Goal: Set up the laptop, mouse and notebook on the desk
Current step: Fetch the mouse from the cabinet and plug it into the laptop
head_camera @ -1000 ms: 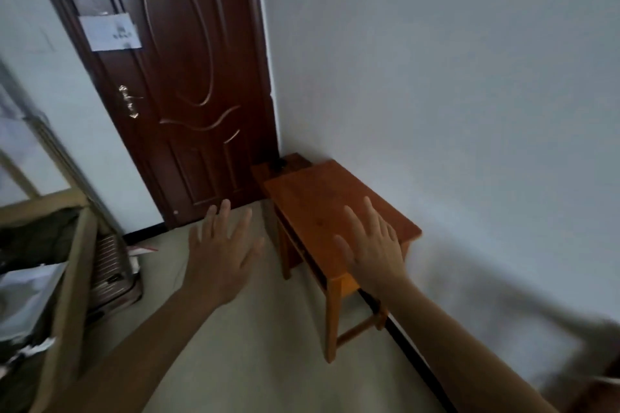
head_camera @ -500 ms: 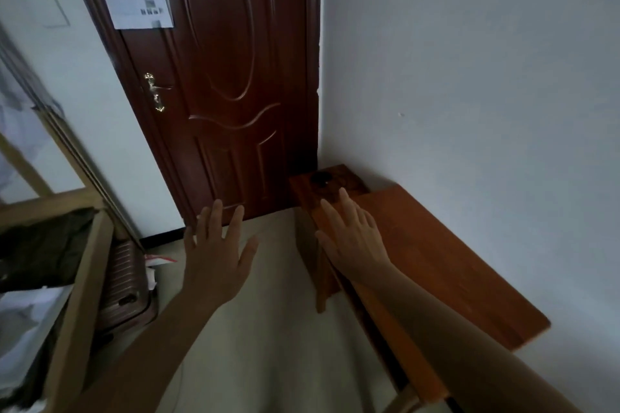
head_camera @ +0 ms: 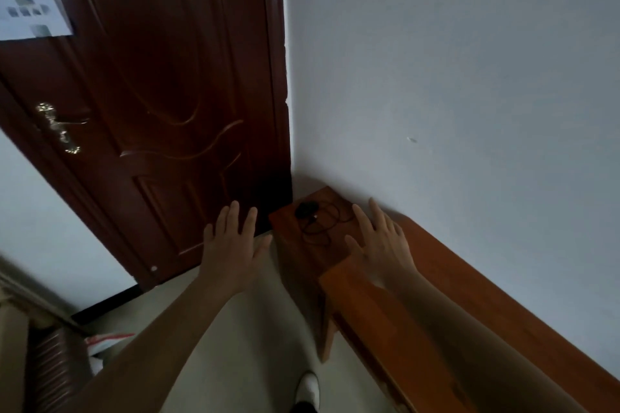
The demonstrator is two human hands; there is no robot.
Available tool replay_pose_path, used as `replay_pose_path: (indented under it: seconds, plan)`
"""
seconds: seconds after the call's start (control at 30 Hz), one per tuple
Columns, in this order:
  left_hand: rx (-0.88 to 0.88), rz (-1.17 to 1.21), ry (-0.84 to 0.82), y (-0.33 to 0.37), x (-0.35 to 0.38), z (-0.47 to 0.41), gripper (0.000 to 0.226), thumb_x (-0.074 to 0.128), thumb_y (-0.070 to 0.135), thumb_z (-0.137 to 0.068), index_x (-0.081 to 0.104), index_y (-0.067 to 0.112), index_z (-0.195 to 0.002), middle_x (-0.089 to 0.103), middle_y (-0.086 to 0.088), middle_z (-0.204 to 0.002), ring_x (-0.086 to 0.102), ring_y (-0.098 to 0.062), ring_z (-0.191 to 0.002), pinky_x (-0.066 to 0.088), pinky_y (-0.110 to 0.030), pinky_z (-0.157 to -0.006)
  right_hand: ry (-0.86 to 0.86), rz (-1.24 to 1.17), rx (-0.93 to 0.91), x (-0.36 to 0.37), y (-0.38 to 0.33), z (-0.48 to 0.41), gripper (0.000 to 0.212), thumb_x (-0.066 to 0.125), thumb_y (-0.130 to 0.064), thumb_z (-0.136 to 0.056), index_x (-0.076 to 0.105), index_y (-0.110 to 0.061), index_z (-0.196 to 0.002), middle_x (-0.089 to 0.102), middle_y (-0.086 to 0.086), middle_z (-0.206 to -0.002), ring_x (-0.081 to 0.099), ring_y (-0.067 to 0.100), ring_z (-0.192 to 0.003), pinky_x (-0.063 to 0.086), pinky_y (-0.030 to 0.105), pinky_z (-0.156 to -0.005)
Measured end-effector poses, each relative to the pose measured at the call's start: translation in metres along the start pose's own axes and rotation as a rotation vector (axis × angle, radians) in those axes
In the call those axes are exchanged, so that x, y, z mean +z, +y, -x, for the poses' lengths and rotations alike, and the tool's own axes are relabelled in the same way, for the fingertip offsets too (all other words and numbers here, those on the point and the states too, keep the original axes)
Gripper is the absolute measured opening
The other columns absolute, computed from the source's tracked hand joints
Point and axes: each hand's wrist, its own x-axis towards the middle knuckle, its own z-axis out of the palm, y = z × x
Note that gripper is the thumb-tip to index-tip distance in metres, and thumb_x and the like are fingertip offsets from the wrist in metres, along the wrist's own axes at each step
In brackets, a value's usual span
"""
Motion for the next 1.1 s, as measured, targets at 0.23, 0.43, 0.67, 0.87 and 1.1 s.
replay_pose_path:
  seconds: [0.23,0.43,0.67,0.87,1.1]
  plan:
    - [0.095,0.003,-0.161,-0.018,0.037,-0.152,0.071,0.022,0.060,-0.099,0.010,0.022,-0.158,0.003,-0.014,-0.165,0.003,-0.030,-0.151,0.018,-0.049,-0.119,-0.093,-0.055,0.121,0.053,0.009,-0.135,0.063,0.030,-0.056,-0.102,0.022,-0.026,-0.157,0.016,0.008,-0.167,0.022,0.030,-0.151,0.023,0.045,-0.120]
    - [0.261,0.059,-0.313,-0.037,0.052,-0.275,0.072,0.025,0.060,-0.100,0.003,0.025,-0.158,-0.007,-0.010,-0.166,-0.001,-0.027,-0.152,0.017,-0.043,-0.119,-0.196,-0.035,0.179,0.067,0.013,-0.240,0.052,0.041,-0.045,-0.101,0.037,-0.026,-0.149,0.037,0.005,-0.156,0.034,0.027,-0.143,0.035,0.040,-0.112]
    - [0.434,0.025,-0.461,-0.060,0.106,-0.402,0.073,0.027,0.059,-0.100,-0.002,0.026,-0.158,-0.013,-0.009,-0.165,-0.004,-0.028,-0.152,0.016,-0.045,-0.120,-0.274,-0.056,0.375,0.102,0.027,-0.312,0.044,0.046,-0.041,-0.099,0.050,-0.025,-0.140,0.049,0.003,-0.144,0.041,0.025,-0.137,0.039,0.038,-0.109]
    - [0.660,-0.035,-0.605,-0.059,0.171,-0.509,0.075,0.036,0.055,-0.100,-0.001,0.025,-0.158,-0.010,-0.010,-0.165,-0.001,-0.030,-0.152,0.022,-0.047,-0.118,-0.276,-0.130,0.719,0.153,0.023,-0.340,0.044,0.049,-0.038,-0.098,0.053,-0.024,-0.139,0.051,0.003,-0.142,0.044,0.025,-0.135,0.042,0.040,-0.106]
    - [0.689,0.075,-0.855,-0.049,0.251,-0.541,0.075,0.044,0.052,-0.099,0.008,0.025,-0.158,0.002,-0.006,-0.166,0.008,-0.028,-0.151,0.025,-0.048,-0.118,-0.373,-0.266,0.971,0.226,-0.017,-0.333,0.047,0.049,-0.038,-0.097,0.049,-0.024,-0.142,0.052,0.003,-0.141,0.048,0.025,-0.129,0.044,0.041,-0.101]
